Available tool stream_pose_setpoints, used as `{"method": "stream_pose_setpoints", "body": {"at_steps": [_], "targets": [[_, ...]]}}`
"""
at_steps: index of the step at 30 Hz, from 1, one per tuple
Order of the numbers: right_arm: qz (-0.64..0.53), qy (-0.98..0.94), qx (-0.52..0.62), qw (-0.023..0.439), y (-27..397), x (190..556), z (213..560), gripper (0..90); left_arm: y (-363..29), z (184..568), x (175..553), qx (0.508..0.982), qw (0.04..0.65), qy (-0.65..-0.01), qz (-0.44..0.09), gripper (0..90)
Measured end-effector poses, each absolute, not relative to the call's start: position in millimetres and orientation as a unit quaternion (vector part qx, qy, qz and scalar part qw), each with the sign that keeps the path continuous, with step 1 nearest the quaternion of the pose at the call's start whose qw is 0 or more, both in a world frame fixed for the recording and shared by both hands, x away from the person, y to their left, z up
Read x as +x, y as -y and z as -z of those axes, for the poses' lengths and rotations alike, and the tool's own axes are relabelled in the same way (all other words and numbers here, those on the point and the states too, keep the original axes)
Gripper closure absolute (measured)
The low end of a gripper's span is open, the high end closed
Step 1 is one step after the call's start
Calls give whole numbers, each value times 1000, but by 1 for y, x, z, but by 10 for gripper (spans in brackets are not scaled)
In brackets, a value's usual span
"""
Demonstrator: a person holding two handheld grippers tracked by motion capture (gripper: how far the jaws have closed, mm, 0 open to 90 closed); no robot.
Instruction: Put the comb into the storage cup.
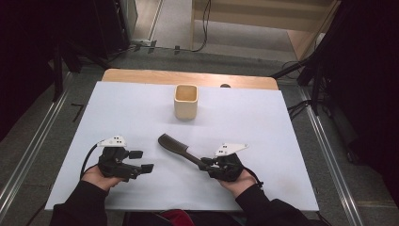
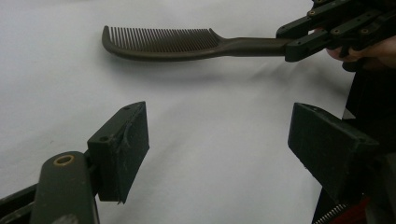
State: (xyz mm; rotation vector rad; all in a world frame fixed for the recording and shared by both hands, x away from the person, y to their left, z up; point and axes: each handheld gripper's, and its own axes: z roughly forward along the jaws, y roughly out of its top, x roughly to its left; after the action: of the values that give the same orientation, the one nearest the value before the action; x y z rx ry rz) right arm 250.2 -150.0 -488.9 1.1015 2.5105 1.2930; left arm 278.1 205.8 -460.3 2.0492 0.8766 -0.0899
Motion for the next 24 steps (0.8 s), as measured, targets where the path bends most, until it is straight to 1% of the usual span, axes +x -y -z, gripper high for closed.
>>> {"method": "stream_pose_setpoints", "body": {"at_steps": [7,11,24], "targets": [[-442,-818,361,71,146,248,481,703,-205,459,279,820,443,-359,44,213],[-452,-810,363,85,145,248,477,703,-204,459,279,823,440,-356,38,214],[-477,-797,359,93,131,253,466,703,-201,455,282,810,450,-375,37,212]]}}
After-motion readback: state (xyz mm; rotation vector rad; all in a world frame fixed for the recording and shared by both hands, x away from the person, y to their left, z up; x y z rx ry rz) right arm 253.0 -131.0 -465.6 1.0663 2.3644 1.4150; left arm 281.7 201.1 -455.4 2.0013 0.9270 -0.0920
